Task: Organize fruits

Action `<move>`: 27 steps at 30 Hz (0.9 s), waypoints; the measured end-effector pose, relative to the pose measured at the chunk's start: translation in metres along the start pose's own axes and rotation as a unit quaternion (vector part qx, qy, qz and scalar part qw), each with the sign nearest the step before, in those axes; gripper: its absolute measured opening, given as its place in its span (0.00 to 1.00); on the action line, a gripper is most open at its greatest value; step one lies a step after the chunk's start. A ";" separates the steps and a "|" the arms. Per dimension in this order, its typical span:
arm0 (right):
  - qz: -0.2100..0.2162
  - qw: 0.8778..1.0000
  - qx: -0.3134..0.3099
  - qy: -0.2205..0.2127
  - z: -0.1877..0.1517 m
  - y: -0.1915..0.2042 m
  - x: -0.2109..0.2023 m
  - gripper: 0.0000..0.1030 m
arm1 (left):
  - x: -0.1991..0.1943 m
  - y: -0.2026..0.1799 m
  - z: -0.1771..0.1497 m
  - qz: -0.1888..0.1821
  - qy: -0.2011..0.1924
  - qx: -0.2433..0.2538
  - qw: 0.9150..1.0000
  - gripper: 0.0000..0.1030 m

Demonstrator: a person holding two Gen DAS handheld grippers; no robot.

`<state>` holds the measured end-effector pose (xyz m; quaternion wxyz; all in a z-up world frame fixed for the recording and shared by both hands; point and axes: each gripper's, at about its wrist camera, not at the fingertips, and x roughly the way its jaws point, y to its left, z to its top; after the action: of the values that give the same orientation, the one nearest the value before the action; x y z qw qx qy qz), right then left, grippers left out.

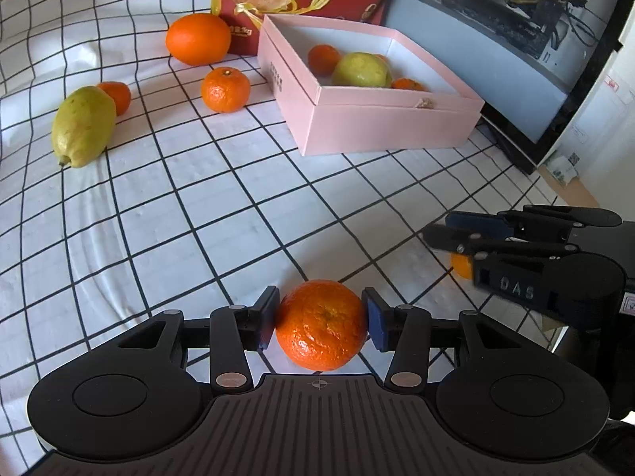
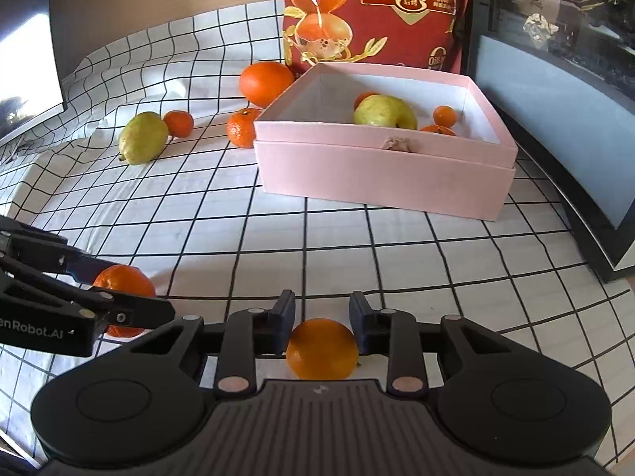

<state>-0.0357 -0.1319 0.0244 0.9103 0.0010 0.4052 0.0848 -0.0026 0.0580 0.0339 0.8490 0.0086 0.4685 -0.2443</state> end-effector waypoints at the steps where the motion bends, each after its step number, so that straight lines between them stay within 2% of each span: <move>1: 0.000 1.000 0.002 -0.001 0.002 -0.002 -0.001 0.21 | -0.001 0.000 0.001 0.001 -0.003 -0.002 1.000 0.49; 3: -0.002 1.000 0.003 -0.006 0.005 -0.006 -0.003 0.12 | -0.002 -0.002 0.002 0.005 -0.007 -0.002 1.000 0.49; 11: -0.007 1.000 0.023 -0.012 0.002 -0.023 -0.015 0.12 | 0.000 -0.015 0.004 0.007 -0.005 0.019 1.000 0.49; 13: -0.006 1.000 0.023 -0.016 -0.002 -0.025 -0.023 0.17 | 0.001 -0.016 0.003 0.008 -0.004 0.020 1.000 0.49; 14: -0.006 1.000 0.020 -0.019 -0.005 -0.025 -0.028 0.29 | 0.001 -0.016 0.003 0.009 -0.004 0.019 1.000 0.49; 15: -0.009 1.000 0.016 -0.024 -0.007 -0.025 -0.034 0.45 | 0.002 -0.016 0.002 0.009 -0.003 0.017 1.000 0.49; 17: -0.007 1.000 0.011 -0.029 -0.013 -0.026 -0.042 0.59 | 0.003 -0.016 0.001 0.008 -0.001 0.016 1.000 0.49; 25: 0.043 0.999 0.012 -0.011 -0.018 -0.013 -0.046 0.59 | 0.006 -0.019 -0.001 0.007 0.004 0.022 1.000 0.49; 27: 0.064 0.998 -0.001 0.000 -0.020 -0.006 -0.043 0.52 | 0.005 -0.019 -0.002 0.013 0.004 0.024 1.000 0.50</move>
<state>-0.0783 -0.1457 0.0424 0.9029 0.0258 0.4045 0.1430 -0.0097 0.0395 0.0327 0.8500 0.0360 0.4653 -0.2444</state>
